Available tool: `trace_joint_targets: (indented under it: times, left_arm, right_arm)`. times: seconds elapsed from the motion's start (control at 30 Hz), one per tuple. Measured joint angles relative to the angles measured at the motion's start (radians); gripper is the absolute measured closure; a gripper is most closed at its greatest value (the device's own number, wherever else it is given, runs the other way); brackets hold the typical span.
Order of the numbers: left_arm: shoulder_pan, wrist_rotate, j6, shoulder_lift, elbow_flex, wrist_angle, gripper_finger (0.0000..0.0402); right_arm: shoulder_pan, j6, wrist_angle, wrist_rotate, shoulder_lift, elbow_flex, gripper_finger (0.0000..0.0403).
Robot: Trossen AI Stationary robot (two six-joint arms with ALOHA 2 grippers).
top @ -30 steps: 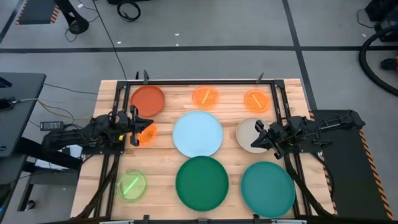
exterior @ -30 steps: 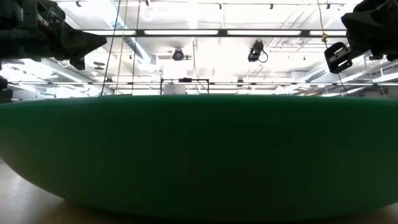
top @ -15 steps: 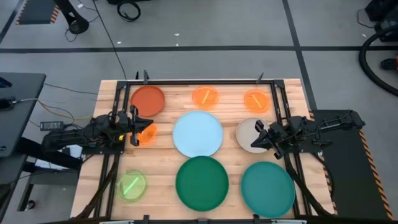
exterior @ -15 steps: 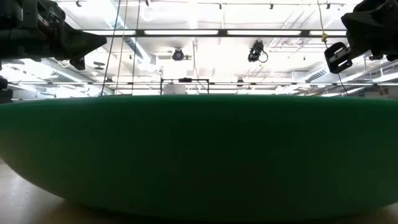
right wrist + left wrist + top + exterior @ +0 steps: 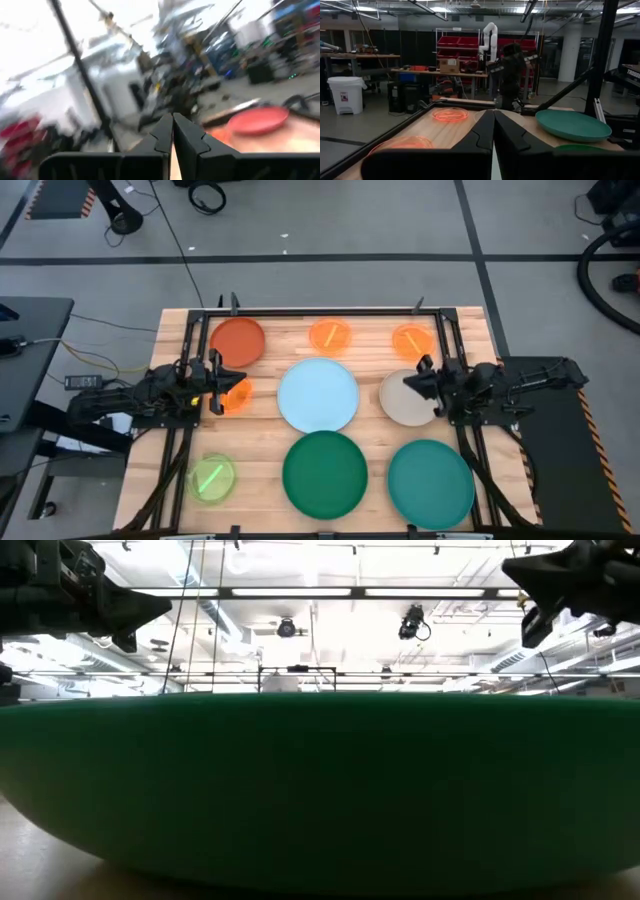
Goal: Stack plastic plates
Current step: Stack the dark green plate on top of the blue plate
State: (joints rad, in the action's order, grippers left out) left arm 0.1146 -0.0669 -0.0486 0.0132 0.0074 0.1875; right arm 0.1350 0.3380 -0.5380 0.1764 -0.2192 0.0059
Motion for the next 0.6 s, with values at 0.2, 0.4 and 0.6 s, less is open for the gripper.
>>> trace_joint_targets:
  times: [0.2, 0.4, 0.6]
  left_arm:
    - [0.000, 0.000, 0.000, 0.000, 0.000, 0.001, 0.0386]
    - [0.000, 0.000, 0.000, 0.000, 0.000, 0.001, 0.0386]
    - [0.000, 0.000, 0.000, 0.000, 0.000, 0.001, 0.0386]
  right_arm:
    - [-0.001, 0.126, -0.130, 0.213, -0.007, 0.000, 0.0378]
    - [0.000, 0.141, -0.272, 0.070, -0.011, 0.000, 0.0378]
    - [0.000, 0.277, -0.283, -0.259, -0.012, 0.000, 0.0378]
